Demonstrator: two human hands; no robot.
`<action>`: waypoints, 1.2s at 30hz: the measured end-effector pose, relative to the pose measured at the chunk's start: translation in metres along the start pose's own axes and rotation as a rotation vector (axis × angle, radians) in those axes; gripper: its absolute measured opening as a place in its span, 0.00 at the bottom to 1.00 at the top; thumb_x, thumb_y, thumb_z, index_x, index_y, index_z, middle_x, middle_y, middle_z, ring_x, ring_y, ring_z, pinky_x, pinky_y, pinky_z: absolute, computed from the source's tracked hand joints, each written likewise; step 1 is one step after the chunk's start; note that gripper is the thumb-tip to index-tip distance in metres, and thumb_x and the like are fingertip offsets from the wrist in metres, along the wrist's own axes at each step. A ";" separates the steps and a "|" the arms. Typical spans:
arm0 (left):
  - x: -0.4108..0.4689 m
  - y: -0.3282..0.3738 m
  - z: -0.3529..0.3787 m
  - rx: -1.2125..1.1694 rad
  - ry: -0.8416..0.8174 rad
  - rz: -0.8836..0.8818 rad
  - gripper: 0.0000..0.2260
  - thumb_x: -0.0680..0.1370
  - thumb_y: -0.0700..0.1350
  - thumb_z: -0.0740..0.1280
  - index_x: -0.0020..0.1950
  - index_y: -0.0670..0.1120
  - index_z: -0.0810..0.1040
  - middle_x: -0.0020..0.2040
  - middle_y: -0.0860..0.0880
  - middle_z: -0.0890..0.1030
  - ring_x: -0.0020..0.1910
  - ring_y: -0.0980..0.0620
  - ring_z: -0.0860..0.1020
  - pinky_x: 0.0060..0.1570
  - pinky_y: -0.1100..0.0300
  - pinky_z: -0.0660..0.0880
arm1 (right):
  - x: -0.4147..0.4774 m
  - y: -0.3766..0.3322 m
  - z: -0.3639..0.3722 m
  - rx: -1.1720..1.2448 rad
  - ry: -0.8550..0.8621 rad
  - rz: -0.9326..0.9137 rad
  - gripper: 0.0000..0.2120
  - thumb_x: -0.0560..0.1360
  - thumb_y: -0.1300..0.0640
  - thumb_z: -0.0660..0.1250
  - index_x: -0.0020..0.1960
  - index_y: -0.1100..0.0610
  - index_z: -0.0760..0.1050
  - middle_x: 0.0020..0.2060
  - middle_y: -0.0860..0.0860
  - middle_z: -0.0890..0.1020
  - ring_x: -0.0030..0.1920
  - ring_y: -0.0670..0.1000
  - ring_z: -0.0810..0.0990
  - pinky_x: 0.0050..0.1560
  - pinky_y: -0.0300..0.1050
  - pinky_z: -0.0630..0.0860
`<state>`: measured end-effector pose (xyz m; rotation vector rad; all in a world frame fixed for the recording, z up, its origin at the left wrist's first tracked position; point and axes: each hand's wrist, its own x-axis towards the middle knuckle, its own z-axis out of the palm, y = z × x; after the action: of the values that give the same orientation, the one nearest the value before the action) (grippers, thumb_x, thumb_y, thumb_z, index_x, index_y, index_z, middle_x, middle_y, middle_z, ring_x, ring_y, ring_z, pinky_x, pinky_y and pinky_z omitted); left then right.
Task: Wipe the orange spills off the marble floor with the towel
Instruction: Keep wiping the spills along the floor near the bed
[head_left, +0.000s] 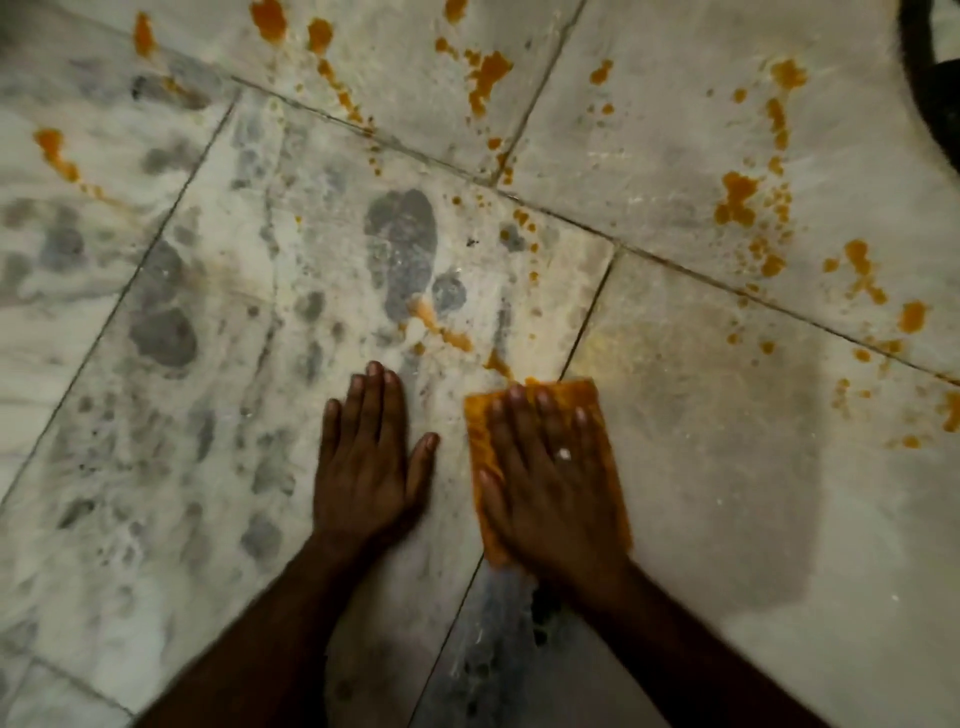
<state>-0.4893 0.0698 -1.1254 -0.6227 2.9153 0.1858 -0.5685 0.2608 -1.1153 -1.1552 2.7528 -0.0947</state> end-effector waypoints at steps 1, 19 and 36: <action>0.006 -0.010 -0.002 0.011 0.001 -0.026 0.35 0.82 0.62 0.48 0.82 0.42 0.50 0.82 0.43 0.51 0.82 0.45 0.50 0.80 0.46 0.49 | 0.024 0.002 -0.003 0.017 0.006 -0.037 0.32 0.83 0.43 0.52 0.82 0.58 0.54 0.81 0.58 0.57 0.81 0.62 0.55 0.78 0.67 0.54; 0.022 -0.036 -0.006 -0.025 0.062 -0.032 0.33 0.83 0.60 0.49 0.81 0.40 0.54 0.82 0.42 0.53 0.82 0.46 0.52 0.80 0.48 0.50 | 0.061 -0.028 -0.002 0.010 0.022 -0.165 0.33 0.82 0.44 0.55 0.82 0.57 0.54 0.81 0.58 0.57 0.81 0.60 0.55 0.79 0.65 0.54; 0.022 -0.039 -0.006 -0.165 0.105 -0.109 0.30 0.83 0.56 0.48 0.81 0.40 0.52 0.82 0.43 0.52 0.82 0.47 0.50 0.80 0.48 0.48 | 0.062 -0.001 -0.009 -0.110 -0.060 -0.352 0.31 0.83 0.45 0.51 0.81 0.60 0.58 0.81 0.59 0.58 0.81 0.62 0.53 0.76 0.68 0.57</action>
<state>-0.4934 0.0251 -1.1267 -0.8382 2.9770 0.3942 -0.6123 0.2160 -1.1133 -1.6330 2.5014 0.0521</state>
